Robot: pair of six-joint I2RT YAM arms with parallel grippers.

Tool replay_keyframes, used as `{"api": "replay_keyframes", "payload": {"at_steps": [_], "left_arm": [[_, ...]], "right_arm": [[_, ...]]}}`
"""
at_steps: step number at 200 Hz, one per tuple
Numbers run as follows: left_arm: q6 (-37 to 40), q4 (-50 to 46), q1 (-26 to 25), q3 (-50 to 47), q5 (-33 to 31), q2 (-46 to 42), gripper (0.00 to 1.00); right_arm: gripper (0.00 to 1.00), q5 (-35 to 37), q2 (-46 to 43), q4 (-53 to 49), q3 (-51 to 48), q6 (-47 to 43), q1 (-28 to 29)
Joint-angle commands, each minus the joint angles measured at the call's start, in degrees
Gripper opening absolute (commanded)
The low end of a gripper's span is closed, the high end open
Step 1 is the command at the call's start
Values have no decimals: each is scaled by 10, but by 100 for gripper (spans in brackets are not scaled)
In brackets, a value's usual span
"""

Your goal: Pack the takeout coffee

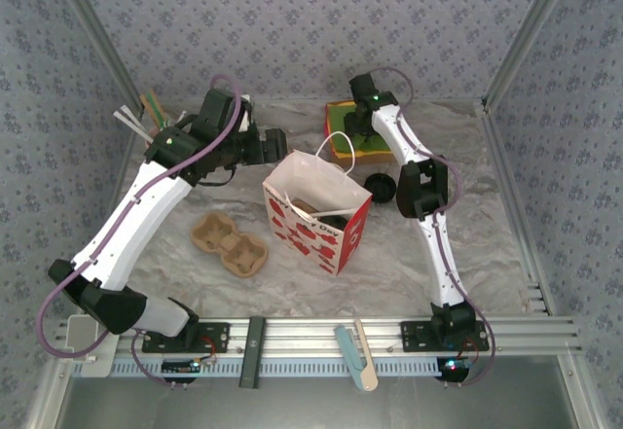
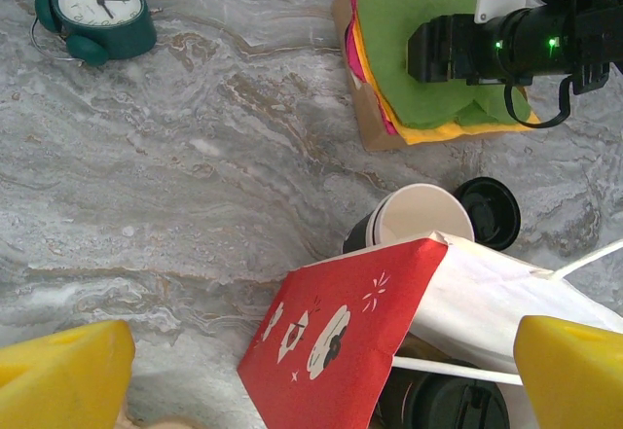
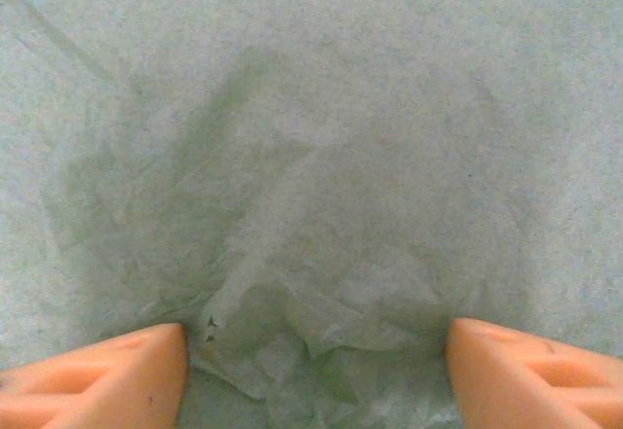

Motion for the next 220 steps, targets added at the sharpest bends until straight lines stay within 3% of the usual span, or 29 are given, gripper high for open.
{"api": "replay_keyframes", "payload": {"at_steps": [1, 57, 88, 112, 147, 220], "left_arm": [[2, 3, 3, 21, -2, 2, 100], [1, 3, 3, 13, -2, -1, 100], [-1, 2, 3, 11, -2, -1, 100], [-1, 1, 3, 14, -2, 0, 100], [-3, 0, 3, 13, -3, 0, 100], [-5, 4, 3, 12, 0, -2, 100]], "right_arm": [[77, 19, -34, -13, 8, -8, 3], [87, 11, -27, -9, -16, -4, -5], [87, 6, -17, -7, -37, 0, -5], [78, 8, -14, -7, -43, 1, -2], [53, 10, -26, -3, -42, 0, 1], [42, 13, -61, -3, -40, 0, -2]]}}
